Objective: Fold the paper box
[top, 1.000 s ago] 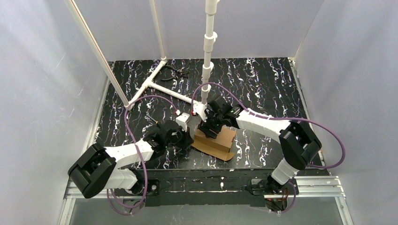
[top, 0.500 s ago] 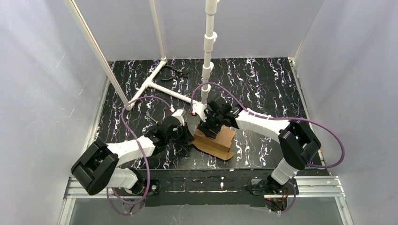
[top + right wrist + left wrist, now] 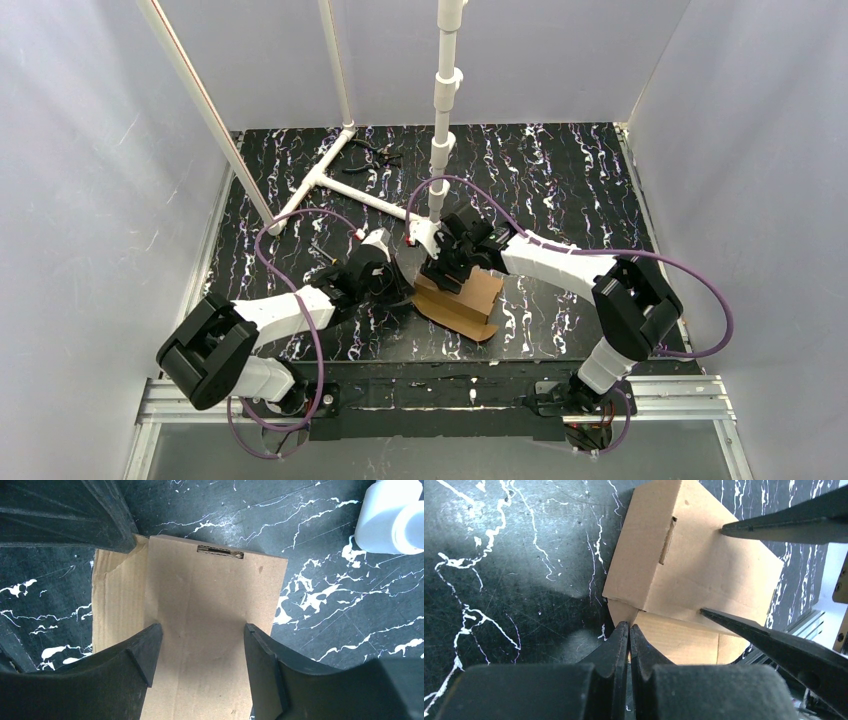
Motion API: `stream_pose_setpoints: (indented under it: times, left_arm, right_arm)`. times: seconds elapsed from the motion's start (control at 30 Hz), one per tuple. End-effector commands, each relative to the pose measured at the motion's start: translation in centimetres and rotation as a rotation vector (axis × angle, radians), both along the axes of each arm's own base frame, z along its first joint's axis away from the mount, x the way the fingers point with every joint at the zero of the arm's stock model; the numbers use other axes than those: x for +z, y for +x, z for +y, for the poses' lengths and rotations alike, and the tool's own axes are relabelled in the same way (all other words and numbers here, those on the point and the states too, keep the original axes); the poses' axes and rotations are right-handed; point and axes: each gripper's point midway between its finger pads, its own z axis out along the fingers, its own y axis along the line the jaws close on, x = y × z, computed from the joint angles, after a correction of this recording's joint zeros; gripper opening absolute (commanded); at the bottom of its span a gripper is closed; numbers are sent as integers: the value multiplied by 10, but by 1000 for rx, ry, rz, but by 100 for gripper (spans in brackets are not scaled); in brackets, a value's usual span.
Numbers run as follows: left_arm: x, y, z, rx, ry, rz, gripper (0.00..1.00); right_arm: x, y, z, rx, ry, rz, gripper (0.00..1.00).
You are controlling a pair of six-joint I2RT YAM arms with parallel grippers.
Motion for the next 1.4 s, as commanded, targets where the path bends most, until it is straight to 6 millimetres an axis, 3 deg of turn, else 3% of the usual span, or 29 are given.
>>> stream_pose_setpoints:
  times: [0.0, 0.17, 0.47, 0.67, 0.9, 1.1, 1.37]
  left_arm:
    - [43, 28, -5, 159, -132, -87, 0]
    - [50, 31, 0, 204, -151, -104, 0]
    - [48, 27, -23, 38, -133, -87, 2]
    - [43, 26, -24, -104, -9, -144, 0]
    - [53, 34, -26, -205, 76, -237, 0]
    - [53, 35, -27, -192, 75, -218, 4]
    - [66, 30, -15, -151, 67, -236, 20]
  right_arm:
    - [-34, -20, -19, 21, -128, 90, 70]
    - [-35, -21, -19, 26, -122, 92, 70]
    - [-33, -21, -18, 28, -120, 92, 71]
    - [-35, -22, -18, 30, -122, 101, 71]
    - [-36, -22, -17, 34, -125, 105, 71]
    - [-37, -22, -18, 27, -131, 106, 71]
    - [-36, -18, -19, 13, -134, 90, 71]
